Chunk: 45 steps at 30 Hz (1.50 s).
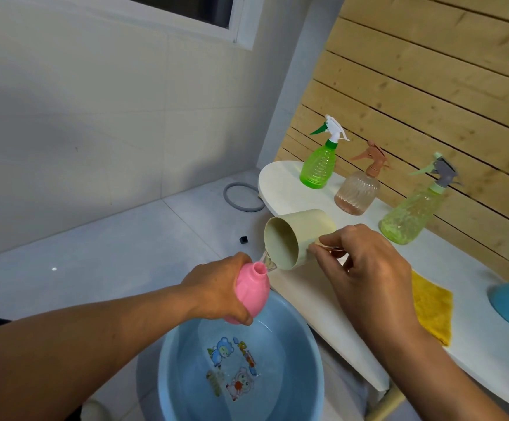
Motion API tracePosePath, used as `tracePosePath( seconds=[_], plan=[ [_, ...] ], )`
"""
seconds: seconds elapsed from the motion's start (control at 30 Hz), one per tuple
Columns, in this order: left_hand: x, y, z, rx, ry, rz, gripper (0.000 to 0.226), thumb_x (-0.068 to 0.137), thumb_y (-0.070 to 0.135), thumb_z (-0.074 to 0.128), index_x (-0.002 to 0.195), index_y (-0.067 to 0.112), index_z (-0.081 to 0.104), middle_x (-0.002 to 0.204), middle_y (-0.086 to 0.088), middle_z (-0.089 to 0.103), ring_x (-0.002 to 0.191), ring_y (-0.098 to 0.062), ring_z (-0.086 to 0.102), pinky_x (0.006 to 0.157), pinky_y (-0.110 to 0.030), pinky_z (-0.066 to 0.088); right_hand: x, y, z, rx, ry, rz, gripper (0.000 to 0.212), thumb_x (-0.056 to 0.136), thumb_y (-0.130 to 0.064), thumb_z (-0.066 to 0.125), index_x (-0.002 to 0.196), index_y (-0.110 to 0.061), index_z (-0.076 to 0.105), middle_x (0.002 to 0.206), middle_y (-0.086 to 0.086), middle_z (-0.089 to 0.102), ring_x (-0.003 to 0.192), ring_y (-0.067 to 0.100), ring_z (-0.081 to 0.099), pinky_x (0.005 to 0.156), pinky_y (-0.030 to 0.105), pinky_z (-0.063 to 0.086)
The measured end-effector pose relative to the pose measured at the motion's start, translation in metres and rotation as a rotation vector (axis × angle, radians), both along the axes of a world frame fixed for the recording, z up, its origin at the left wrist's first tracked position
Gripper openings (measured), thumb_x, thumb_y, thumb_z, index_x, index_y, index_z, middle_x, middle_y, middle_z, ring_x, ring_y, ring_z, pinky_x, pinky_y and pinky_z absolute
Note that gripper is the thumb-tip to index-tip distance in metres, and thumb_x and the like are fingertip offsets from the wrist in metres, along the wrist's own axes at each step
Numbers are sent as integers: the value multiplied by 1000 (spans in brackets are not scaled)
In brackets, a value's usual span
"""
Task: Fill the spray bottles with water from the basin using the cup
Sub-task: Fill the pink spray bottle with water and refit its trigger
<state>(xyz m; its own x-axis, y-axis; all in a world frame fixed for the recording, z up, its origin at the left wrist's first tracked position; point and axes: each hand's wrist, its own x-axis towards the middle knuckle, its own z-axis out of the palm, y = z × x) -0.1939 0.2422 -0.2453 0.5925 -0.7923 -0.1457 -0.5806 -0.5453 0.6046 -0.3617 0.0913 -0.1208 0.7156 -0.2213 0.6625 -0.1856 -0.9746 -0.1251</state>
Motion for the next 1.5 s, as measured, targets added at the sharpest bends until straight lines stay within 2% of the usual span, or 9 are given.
tracePosePath(
  seconds=[0.37, 0.6, 0.7, 0.8, 0.9, 1.0, 1.17, 1.37, 1.5],
  plan=[
    [1, -1, -2, -12, 4, -18, 105, 57, 55, 95, 143, 42, 35, 126, 13, 58, 108, -20, 60, 82, -34, 57, -3, 2, -1, -190, -16, 103, 16, 99, -23, 67, 87, -13, 69, 85, 2, 65, 77, 27, 59, 64, 40, 48],
    [2, -2, -3, -37, 34, -21, 101, 55, 55, 95, 138, 45, 37, 122, 14, 58, 107, -20, 60, 83, -37, 59, -7, 8, 0, -353, -5, 154, 6, 88, -8, 77, 87, -11, 72, 86, 5, 66, 72, 28, 55, 57, 38, 44],
    [3, -3, -4, -53, 58, -14, 100, 54, 54, 95, 136, 46, 38, 121, 14, 58, 106, -20, 61, 84, -39, 59, -7, 9, -1, -362, -20, 170, 6, 90, -10, 75, 85, -12, 72, 83, 4, 66, 69, 28, 56, 54, 38, 44],
    [4, -3, -5, -88, 102, -4, 99, 53, 50, 96, 134, 45, 39, 119, 16, 58, 106, -18, 61, 85, -39, 60, -7, 10, -4, -238, -45, 54, 14, 97, -26, 69, 86, -18, 71, 79, -2, 66, 68, 23, 59, 50, 36, 46],
    [5, -3, -6, -138, 161, 4, 97, 55, 41, 97, 132, 43, 38, 119, 18, 55, 109, -16, 59, 83, -35, 60, -6, 9, -9, 12, -4, -95, 15, 91, -38, 71, 86, -25, 66, 78, -9, 66, 66, 18, 60, 52, 35, 48],
    [6, -3, -6, -179, 213, 13, 96, 57, 35, 98, 131, 41, 38, 121, 17, 54, 112, -15, 57, 83, -34, 61, -1, 1, -17, 241, 74, -201, 20, 90, -42, 71, 84, -28, 59, 78, -15, 67, 70, 16, 59, 61, 34, 46],
    [5, 2, -6, -199, 280, 33, 94, 59, 28, 98, 131, 39, 38, 122, 15, 53, 113, -16, 57, 83, -33, 62, 8, -11, -35, 443, 206, -297, 26, 91, -48, 65, 83, -26, 55, 70, -17, 65, 72, 14, 60, 63, 32, 42],
    [7, 12, -7, -223, 320, 89, 94, 60, 20, 98, 132, 37, 41, 122, 14, 52, 112, -15, 56, 78, -30, 60, 22, -30, -80, 682, 335, -342, 26, 89, -45, 68, 79, -24, 57, 77, -10, 67, 79, 17, 61, 70, 36, 49],
    [10, 15, -9, -237, 334, 131, 95, 61, 19, 97, 135, 37, 40, 121, 17, 51, 109, -12, 55, 67, -19, 51, 36, -45, -121, 848, 502, -325, 18, 88, -35, 69, 78, -20, 65, 71, -10, 70, 63, 12, 62, 58, 27, 48]
  ],
)
